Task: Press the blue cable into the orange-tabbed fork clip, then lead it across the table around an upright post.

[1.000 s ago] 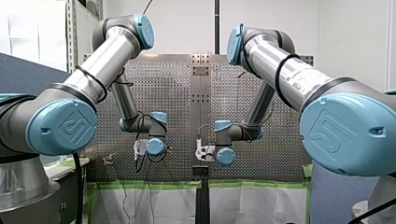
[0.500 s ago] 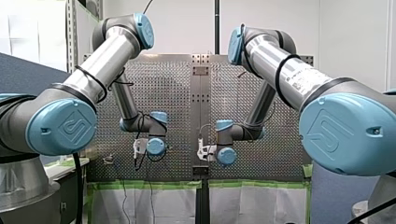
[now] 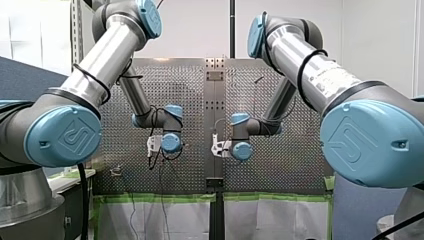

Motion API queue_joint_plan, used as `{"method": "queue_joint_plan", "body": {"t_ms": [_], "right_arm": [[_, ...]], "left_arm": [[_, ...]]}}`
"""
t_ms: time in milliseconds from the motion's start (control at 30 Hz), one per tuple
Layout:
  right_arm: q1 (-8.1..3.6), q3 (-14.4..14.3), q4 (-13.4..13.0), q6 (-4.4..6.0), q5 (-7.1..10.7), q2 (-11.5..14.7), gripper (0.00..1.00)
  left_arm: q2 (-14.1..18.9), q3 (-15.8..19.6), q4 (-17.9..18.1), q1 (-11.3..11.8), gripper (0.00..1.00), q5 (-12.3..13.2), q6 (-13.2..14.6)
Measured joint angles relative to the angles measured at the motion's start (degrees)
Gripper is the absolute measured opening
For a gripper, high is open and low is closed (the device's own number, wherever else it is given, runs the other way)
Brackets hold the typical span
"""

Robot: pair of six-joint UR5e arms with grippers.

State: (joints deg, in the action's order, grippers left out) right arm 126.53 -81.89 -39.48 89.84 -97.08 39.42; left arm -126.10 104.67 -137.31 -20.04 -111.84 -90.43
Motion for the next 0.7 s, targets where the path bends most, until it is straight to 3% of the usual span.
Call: {"method": "queue_joint_plan", "body": {"t_ms": [433,700], "right_arm": [[-0.02,0.0,6.1,0.16,0.22,6.7,0.0],[0.06,0.0,7.4,0.55,1.25,10.3,0.0]], "left_arm": [[6.1,-0.1,-6.1,-1.5,0.0,-2.7,0.0],[10.3,-1.5,-10.3,-1.8,0.0,-3.1,-1.0]]}}
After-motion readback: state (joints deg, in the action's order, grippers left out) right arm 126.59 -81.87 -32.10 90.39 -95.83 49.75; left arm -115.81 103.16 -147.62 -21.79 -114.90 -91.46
